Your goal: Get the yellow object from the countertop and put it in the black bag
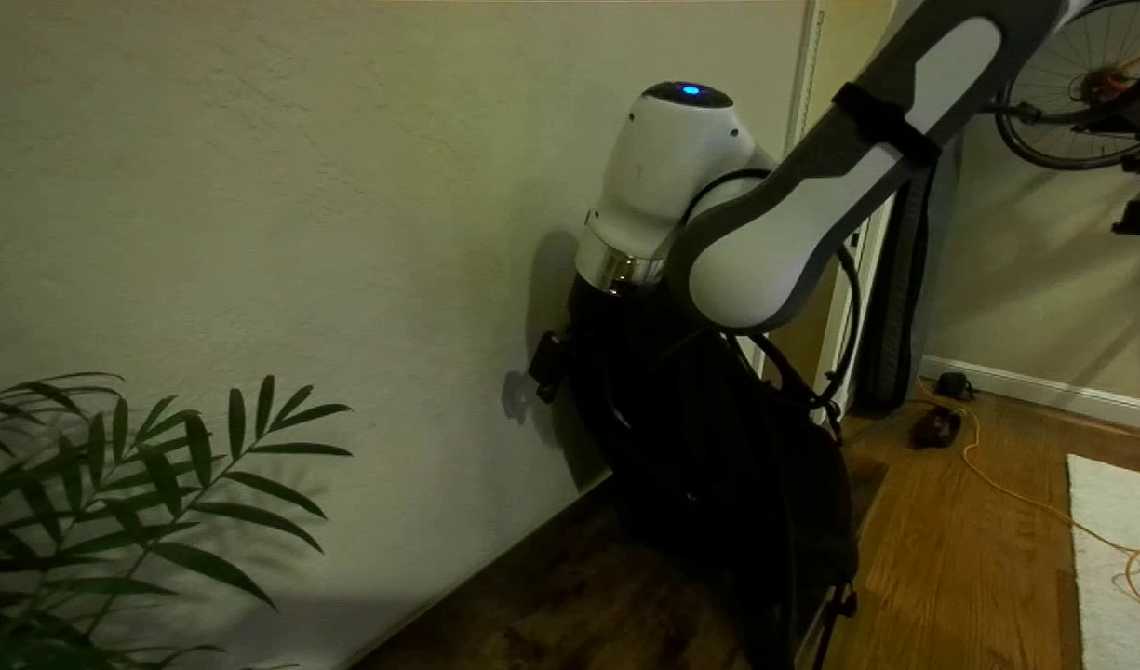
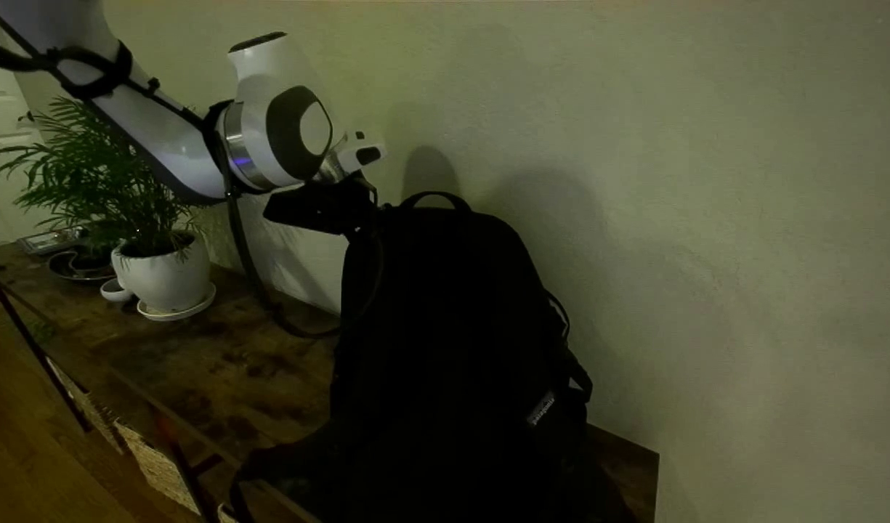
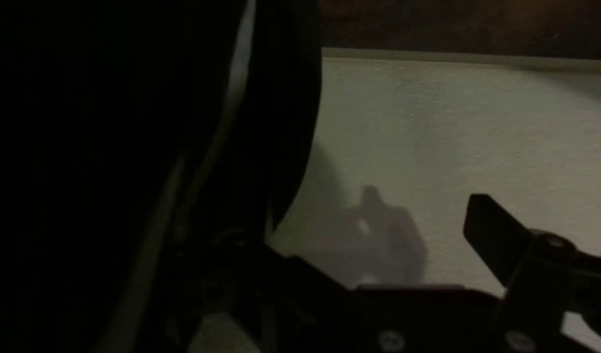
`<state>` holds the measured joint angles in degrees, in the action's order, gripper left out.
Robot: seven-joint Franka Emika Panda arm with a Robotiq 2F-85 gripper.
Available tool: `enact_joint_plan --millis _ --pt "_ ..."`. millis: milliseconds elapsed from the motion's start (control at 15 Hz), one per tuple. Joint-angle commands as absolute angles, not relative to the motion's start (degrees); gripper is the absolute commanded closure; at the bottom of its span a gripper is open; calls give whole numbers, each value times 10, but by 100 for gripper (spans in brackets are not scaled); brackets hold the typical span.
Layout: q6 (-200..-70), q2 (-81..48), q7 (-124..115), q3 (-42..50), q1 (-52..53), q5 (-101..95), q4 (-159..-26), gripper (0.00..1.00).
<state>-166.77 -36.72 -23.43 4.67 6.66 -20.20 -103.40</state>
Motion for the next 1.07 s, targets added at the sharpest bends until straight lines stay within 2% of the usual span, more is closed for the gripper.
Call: enact_joint_plan --millis 0,333,733,1000 --pt "-1674 -350 -146 14 63 -132 -1046 0" --pt "-1549 -332 -109 -26 66 -47 -1029 0" --pt "-1369 -302 -120 -31 81 -23 -1017 0" --pt "-1355 -318 -122 -28 87 -32 -998 0"
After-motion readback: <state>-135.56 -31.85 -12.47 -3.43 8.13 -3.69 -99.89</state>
